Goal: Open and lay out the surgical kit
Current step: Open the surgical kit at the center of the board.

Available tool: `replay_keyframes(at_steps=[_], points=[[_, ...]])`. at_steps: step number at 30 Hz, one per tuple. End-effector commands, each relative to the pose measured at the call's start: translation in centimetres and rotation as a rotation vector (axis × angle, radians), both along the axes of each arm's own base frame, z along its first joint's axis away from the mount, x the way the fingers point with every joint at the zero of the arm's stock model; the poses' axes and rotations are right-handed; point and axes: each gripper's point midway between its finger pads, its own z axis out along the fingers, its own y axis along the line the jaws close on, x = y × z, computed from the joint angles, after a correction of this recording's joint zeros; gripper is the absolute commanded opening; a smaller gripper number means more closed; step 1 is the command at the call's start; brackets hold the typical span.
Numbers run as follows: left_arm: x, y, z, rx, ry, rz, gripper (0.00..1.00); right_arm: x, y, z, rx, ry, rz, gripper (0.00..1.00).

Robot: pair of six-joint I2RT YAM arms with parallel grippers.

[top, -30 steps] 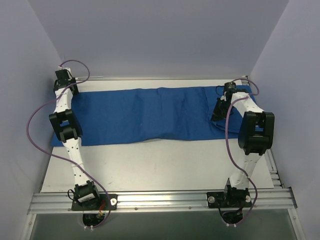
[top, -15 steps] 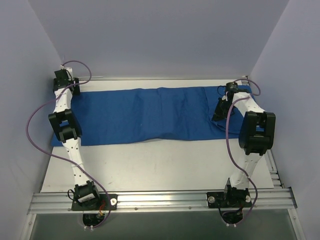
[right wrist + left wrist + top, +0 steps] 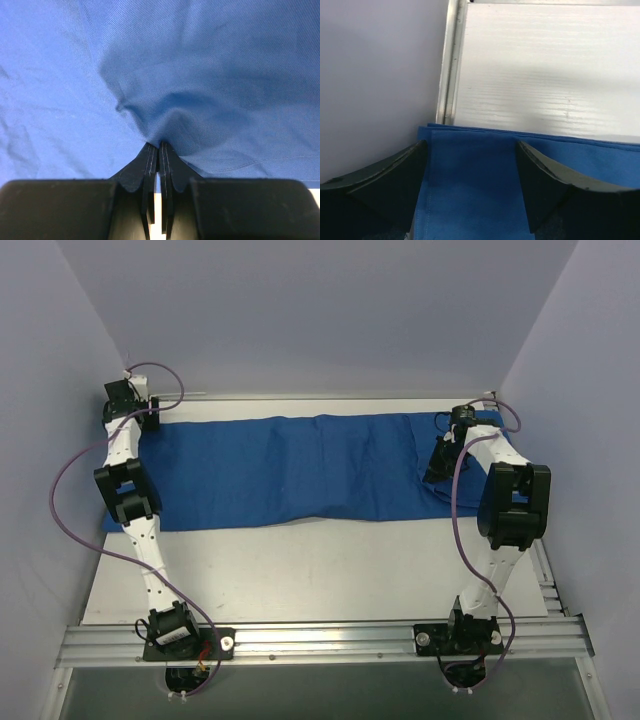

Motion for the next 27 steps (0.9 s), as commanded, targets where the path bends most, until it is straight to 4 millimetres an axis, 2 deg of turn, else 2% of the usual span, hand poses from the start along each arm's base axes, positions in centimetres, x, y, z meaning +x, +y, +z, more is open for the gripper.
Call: replay_keyframes(at_steps=[1, 3, 7, 11, 17, 20, 21, 22, 25, 27], points=[[-1.5, -3.0, -0.8, -0.116, 0.068, -0.116, 0.80, -0.4, -0.1, 0.1, 0.006, 0.020, -0.001, 0.00], [-2.0, -3.8, -1.7, -0.150, 0.097, -0.130, 0.79, -0.4, -0.2, 0.0, 0.008, 0.018, -0.004, 0.00], [-2.1, -3.7, -1.8, -0.144, 0.105, -0.117, 0.77, -0.4, 0.0, -0.3, 0.017, 0.022, -0.001, 0.00], [-2.0, -3.2, -1.8, -0.126, 0.102, -0.086, 0.64, -0.5, 0.2, -0.5, 0.021, 0.027, 0.001, 0.00], [-2.0, -2.9, -1.7, -0.113, 0.103, -0.070, 0.58, -0.2, 0.1, -0.4, 0.024, 0.022, 0.002, 0.00], [-2.0, -2.7, -1.9, -0.111, 0.106, -0.052, 0.50, -0.3, 0.2, -0.5, 0.027, 0.024, 0.003, 0.00], [-2.0, -2.5, -1.8, -0.106, 0.104, -0.036, 0.42, -0.4, 0.2, -0.5, 0.030, 0.026, 0.003, 0.00], [-2.1, -2.3, -1.8, -0.103, 0.105, -0.027, 0.38, -0.3, 0.3, -0.5, 0.031, 0.023, 0.003, 0.00], [-2.2, -1.6, -1.7, -0.090, 0.102, 0.007, 0.31, -0.1, 0.3, -0.4, 0.033, 0.020, 0.005, 0.00], [-2.2, -1.7, -1.8, -0.090, 0.104, 0.014, 0.30, 0.1, 0.3, -0.3, 0.031, 0.015, 0.005, 0.00]])
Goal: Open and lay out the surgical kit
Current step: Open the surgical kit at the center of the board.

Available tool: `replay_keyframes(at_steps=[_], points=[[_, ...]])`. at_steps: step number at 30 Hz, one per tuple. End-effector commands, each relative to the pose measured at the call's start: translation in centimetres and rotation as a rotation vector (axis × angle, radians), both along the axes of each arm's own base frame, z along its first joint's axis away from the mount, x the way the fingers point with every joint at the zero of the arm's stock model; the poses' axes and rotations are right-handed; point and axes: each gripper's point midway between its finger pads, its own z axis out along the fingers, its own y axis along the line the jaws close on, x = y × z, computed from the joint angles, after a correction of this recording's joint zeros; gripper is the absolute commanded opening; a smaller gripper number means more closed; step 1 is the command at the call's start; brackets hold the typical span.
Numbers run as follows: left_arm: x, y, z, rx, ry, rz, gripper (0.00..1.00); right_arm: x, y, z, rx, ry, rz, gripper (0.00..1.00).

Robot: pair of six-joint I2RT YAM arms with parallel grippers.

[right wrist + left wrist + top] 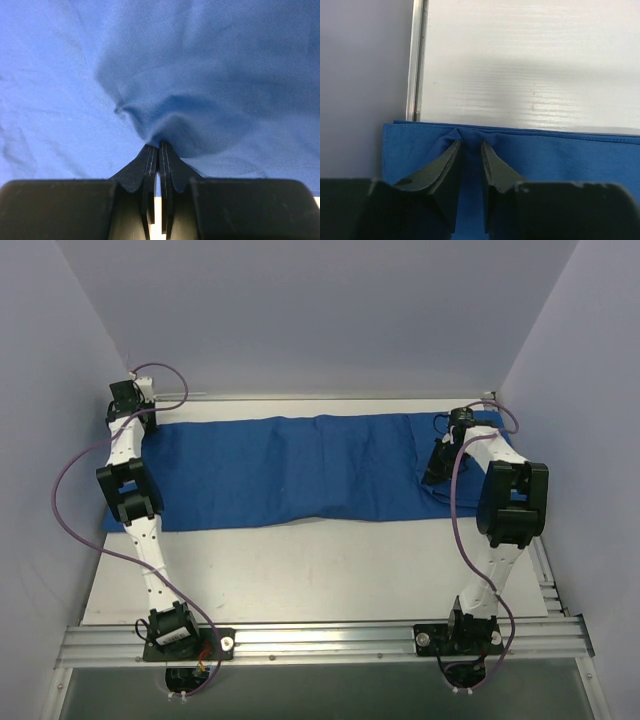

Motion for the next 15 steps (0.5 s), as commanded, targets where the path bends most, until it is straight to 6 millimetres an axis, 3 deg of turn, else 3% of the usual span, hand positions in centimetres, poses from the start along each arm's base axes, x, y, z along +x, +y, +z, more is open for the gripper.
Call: replay_keyframes(at_steps=[1, 7, 9, 15], points=[[-1.9, 0.5, -1.0, -0.003, 0.083, 0.046, 0.28, 0.2, 0.2, 0.7, 0.016, -0.006, 0.005, 0.00], [-1.9, 0.3, -1.0, 0.003, 0.089, 0.035, 0.13, 0.2, 0.2, 0.9, 0.012, -0.011, 0.004, 0.00], [-2.0, 0.3, -1.1, 0.001, 0.088, 0.038, 0.03, 0.2, 0.2, 0.9, 0.014, -0.012, 0.005, 0.00], [-2.1, 0.7, 0.0, 0.008, 0.071, 0.106, 0.02, 0.6, 0.5, 1.2, 0.017, -0.022, 0.014, 0.00]])
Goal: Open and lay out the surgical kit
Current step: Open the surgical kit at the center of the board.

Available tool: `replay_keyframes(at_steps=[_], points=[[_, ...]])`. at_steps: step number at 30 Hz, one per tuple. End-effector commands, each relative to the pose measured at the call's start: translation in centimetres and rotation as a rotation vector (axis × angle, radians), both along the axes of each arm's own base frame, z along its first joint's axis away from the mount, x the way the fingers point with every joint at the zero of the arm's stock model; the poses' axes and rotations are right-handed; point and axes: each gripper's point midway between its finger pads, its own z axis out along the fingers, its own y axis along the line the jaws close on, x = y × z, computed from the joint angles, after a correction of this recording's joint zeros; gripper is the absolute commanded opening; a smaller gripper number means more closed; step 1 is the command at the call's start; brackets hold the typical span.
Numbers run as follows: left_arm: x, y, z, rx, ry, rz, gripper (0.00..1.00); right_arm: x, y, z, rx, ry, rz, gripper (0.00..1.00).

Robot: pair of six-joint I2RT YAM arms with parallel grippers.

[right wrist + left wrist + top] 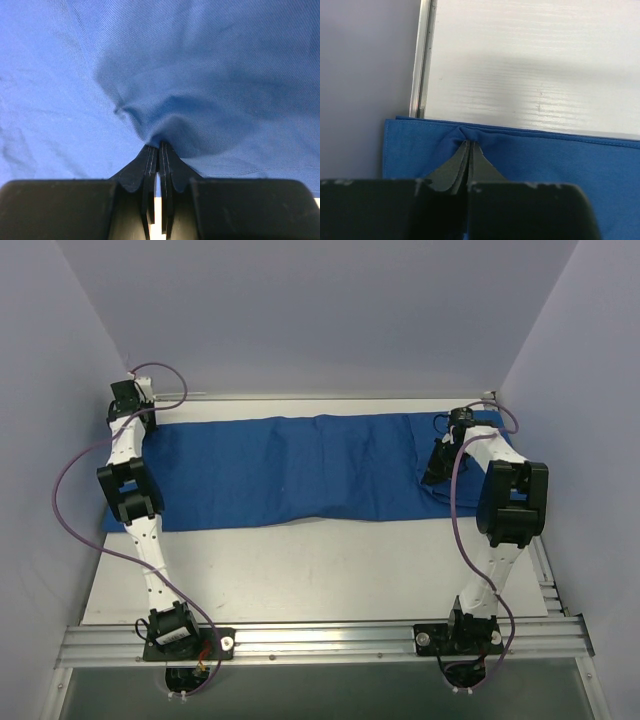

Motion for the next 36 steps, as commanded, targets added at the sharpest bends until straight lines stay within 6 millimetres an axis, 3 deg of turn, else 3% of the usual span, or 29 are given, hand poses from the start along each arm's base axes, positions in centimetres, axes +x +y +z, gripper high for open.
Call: replay_keyframes(at_steps=[1, 7, 12, 20, 21, 22, 27, 30, 31, 32, 33, 34, 35, 36], points=[[-1.7, 0.5, 1.2, 0.003, 0.041, 0.083, 0.02, 0.7, 0.4, 1.5, 0.015, -0.026, 0.013, 0.00], [-1.7, -0.2, 6.4, -0.004, -0.034, 0.197, 0.02, 2.2, 1.1, 2.6, 0.034, -0.063, 0.018, 0.00], [-2.9, -1.7, 8.4, -0.089, -0.048, 0.286, 0.02, 2.9, 1.5, 2.5, 0.006, -0.046, 0.019, 0.00], [-5.4, -4.8, 13.1, -0.173, -0.063, 0.360, 0.02, 4.3, 0.4, 4.7, -0.057, -0.058, -0.026, 0.00], [-6.4, -5.2, 12.5, -0.178, -0.026, 0.370, 0.02, 4.3, 0.1, 4.8, -0.068, -0.055, -0.038, 0.00], [-7.2, -5.4, 14.2, -0.170, -0.042, 0.388, 0.02, 3.9, 0.0, 5.0, -0.074, -0.041, -0.041, 0.00], [-11.6, -8.7, 15.4, -0.302, -0.021, 0.443, 0.02, 2.8, -0.8, 6.5, -0.112, -0.037, -0.066, 0.00], [-15.3, -10.5, 16.9, -0.335, 0.001, 0.432, 0.02, 0.2, -1.3, 7.5, -0.146, 0.012, -0.066, 0.00], [-17.1, -10.9, 20.0, -0.350, -0.064, 0.433, 0.02, -0.9, -1.5, 7.8, -0.158, 0.025, -0.075, 0.00], [-19.2, -11.5, 18.1, -0.379, -0.019, 0.467, 0.02, -1.6, -1.8, 9.3, -0.167, -0.007, -0.087, 0.00], [-21.0, -12.3, 20.8, -0.396, -0.081, 0.454, 0.02, -3.0, -2.0, 9.0, -0.174, 0.019, -0.094, 0.00], [-22.4, -12.8, 21.0, -0.400, -0.081, 0.450, 0.02, -4.1, -2.3, 9.3, -0.176, 0.037, -0.106, 0.00], [-24.3, -13.4, 19.5, -0.395, -0.036, 0.453, 0.02, -5.0, -2.8, 10.4, -0.174, 0.019, -0.130, 0.00], [-26.4, -14.3, 21.7, -0.392, -0.084, 0.429, 0.02, -5.9, -3.1, 10.6, -0.182, 0.029, -0.138, 0.00]])
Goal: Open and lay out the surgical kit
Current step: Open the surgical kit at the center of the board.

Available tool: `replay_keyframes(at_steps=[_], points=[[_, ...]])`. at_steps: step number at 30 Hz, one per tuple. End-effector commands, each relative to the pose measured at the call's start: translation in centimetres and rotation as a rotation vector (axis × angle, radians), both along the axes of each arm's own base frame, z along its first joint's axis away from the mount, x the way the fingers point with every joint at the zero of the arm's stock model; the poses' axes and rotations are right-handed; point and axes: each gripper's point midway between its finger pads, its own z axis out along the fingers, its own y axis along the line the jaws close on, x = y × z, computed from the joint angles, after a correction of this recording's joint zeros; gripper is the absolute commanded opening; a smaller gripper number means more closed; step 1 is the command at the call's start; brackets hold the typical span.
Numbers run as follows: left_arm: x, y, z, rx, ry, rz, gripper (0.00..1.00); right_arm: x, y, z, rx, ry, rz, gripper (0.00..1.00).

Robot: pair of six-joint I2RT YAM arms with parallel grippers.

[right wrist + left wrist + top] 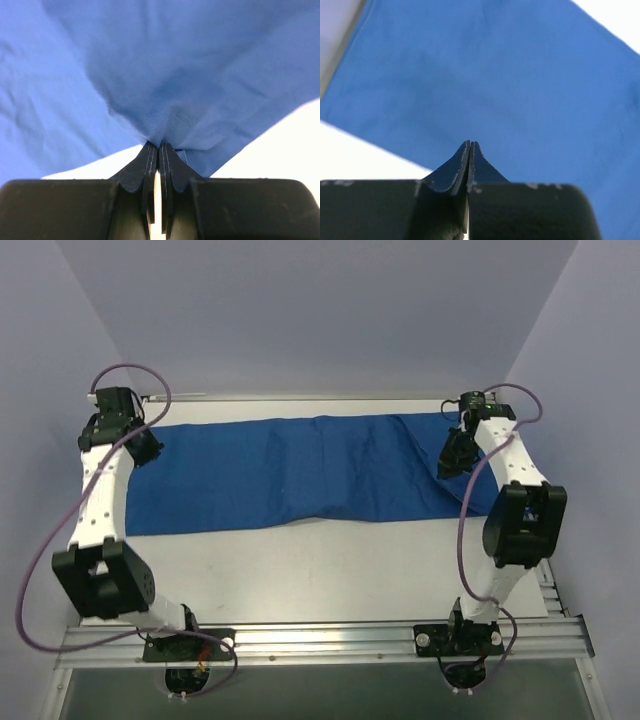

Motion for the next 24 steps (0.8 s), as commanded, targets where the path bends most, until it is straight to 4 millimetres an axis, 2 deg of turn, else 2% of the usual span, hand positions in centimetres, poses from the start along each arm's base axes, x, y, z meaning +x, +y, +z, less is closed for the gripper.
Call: replay_keyframes(at_steps=[1, 2, 3, 4, 5, 6, 7, 8, 9, 11, 13, 15, 17, 19, 20, 21, 24], points=[[-5.2, -3.1, 4.7, -0.016, -0.116, -0.019, 0.02, -5.9, -1.7, 3.6, -0.052, 0.049, -0.067, 0.00], [-6.4, -3.6, 4.8, 0.004, -0.116, -0.049, 0.02, -6.8, -2.0, 3.7, -0.055, 0.064, -0.077, 0.00], [-8.3, -4.0, 4.0, 0.009, -0.089, -0.066, 0.02, -7.9, -2.5, 4.4, -0.054, 0.054, -0.099, 0.00], [-10.2, -4.2, 5.8, 0.031, -0.140, -0.075, 0.02, -9.4, -2.8, 4.5, -0.049, 0.081, -0.112, 0.00], [-11.5, -4.0, 5.8, 0.062, -0.128, -0.092, 0.02, -11.0, -3.1, 4.0, -0.048, 0.117, -0.125, 0.00], [-13.2, -4.0, 5.1, 0.074, -0.091, -0.101, 0.02, -12.3, -3.7, 4.9, -0.069, 0.098, -0.142, 0.00], [-14.5, -4.0, 5.9, 0.095, -0.114, -0.109, 0.02, -14.0, -4.2, 5.1, -0.073, 0.127, -0.158, 0.00], [-15.2, -3.7, 5.8, 0.125, -0.100, -0.124, 0.02, -15.5, -4.1, 4.8, -0.070, 0.163, -0.158, 0.00], [-15.8, -3.7, 5.8, 0.131, -0.088, -0.130, 0.02, -16.9, -4.2, 5.4, -0.083, 0.160, -0.158, 0.00], [-15.7, -4.6, 6.7, 0.153, -0.111, -0.184, 0.02, -20.6, -3.6, 5.1, -0.077, 0.203, -0.168, 0.00], [-15.0, -5.4, 7.2, 0.163, -0.126, -0.220, 0.21, -22.3, -2.3, 4.9, -0.026, 0.191, -0.148, 0.00], [-14.5, -6.6, 7.7, 0.172, -0.133, -0.264, 0.30, -24.1, -1.3, 4.5, 0.010, 0.174, -0.152, 0.00], [-13.8, -7.3, 8.4, 0.171, -0.146, -0.293, 0.40, -24.9, 0.3, 3.9, 0.085, 0.179, -0.128, 0.00], [-13.3, -8.6, 7.9, 0.138, -0.131, -0.337, 0.46, -26.0, 1.1, 3.0, 0.084, 0.207, -0.063, 0.00], [-13.0, -9.0, 8.0, 0.123, -0.135, -0.349, 0.46, -26.5, 0.7, 2.7, 0.020, 0.217, -0.053, 0.00], [-12.8, -9.4, 7.9, 0.110, -0.131, -0.362, 0.46, -26.9, 1.6, 2.6, 0.005, 0.198, 0.022, 0.00], [-11.3, -11.0, 8.3, 0.069, -0.152, -0.420, 0.49, -27.8, 2.9, 2.2, 0.018, 0.184, 0.031, 0.00]])
